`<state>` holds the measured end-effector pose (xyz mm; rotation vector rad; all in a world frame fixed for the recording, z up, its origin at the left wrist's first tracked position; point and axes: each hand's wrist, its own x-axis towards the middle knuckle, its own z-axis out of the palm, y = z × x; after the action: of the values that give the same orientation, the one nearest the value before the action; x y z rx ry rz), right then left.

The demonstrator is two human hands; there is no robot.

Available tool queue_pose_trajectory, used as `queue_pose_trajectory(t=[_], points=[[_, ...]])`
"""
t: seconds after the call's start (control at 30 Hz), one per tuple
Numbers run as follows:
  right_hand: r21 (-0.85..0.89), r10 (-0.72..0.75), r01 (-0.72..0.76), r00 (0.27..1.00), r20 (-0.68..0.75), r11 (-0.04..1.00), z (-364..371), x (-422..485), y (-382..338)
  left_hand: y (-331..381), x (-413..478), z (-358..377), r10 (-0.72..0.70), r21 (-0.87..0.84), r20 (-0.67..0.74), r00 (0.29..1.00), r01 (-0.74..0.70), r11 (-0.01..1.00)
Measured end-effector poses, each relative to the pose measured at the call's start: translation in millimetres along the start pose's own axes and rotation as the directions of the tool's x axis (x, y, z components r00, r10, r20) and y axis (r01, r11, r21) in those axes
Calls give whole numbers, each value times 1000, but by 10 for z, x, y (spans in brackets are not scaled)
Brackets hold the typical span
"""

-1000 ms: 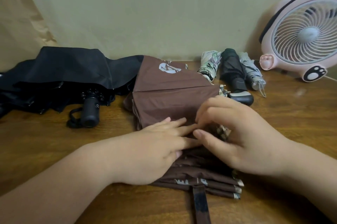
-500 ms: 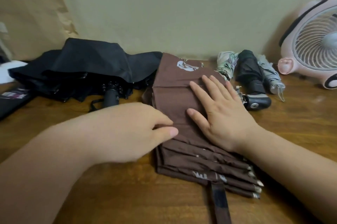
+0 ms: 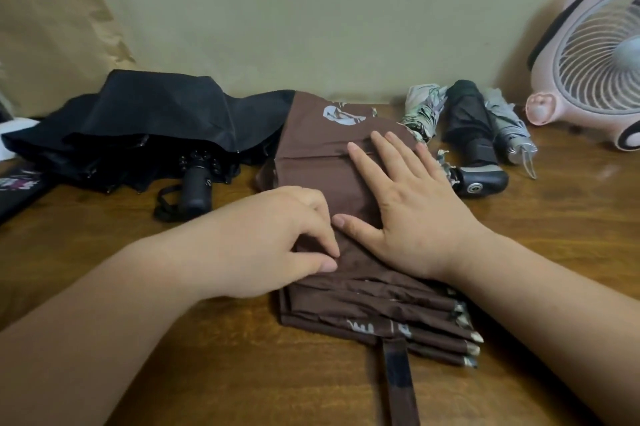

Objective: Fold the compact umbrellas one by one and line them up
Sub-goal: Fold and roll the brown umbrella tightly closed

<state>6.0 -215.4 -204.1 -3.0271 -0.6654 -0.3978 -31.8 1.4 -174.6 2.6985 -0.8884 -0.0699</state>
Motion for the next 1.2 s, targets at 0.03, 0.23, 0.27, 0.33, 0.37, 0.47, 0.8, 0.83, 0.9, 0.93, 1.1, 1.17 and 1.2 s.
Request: queue_pose_trajectory(t=[0.03,0.23,0.27,0.33,0.37,0.47,0.8,0.83,0.9,0.93,1.1,1.17,1.2], points=[[4,-13,13,1000,6,1000,-8,-14,10,-10,-17,-26,-17,-25,23,1000,17,1000],[-40,-139,140,990,21,989,-80,-158,55,-51,-87,-153,-83,-71,165,983,96,993],[-49,-157,158,987,39,986,-94,-167,57,-49,-91,-160,-89,-66,183,979,103,993],[-50,-177,181,981,75,982,-129,-167,58,-51,-93,-163,-88,-45,199,976,99,994],[-51,-182,187,979,94,981,-146,-160,60,-47,-94,-165,-93,-37,204,975,103,994],[-54,-189,199,971,146,979,-203,-138,58,-18,-98,-150,-102,9,202,974,102,995],[33,-288,291,917,276,956,-323,-141,34,83,-77,-55,-74,70,61,995,70,995],[38,-292,294,913,285,955,-328,-139,36,112,-52,-42,-46,94,23,999,43,995],[41,-293,295,907,303,955,-331,-139,35,155,5,22,-15,105,-93,996,25,994],[44,-295,296,906,304,954,-333,-140,33,173,26,56,-6,121,-166,986,26,992],[55,-276,273,909,312,960,-321,-141,43,87,76,181,-19,176,-346,938,85,981],[46,-267,266,907,326,963,-316,-140,37,56,71,174,-76,173,-386,919,153,973],[40,-263,265,907,329,963,-313,-137,35,36,75,159,-120,129,-415,902,189,974]])
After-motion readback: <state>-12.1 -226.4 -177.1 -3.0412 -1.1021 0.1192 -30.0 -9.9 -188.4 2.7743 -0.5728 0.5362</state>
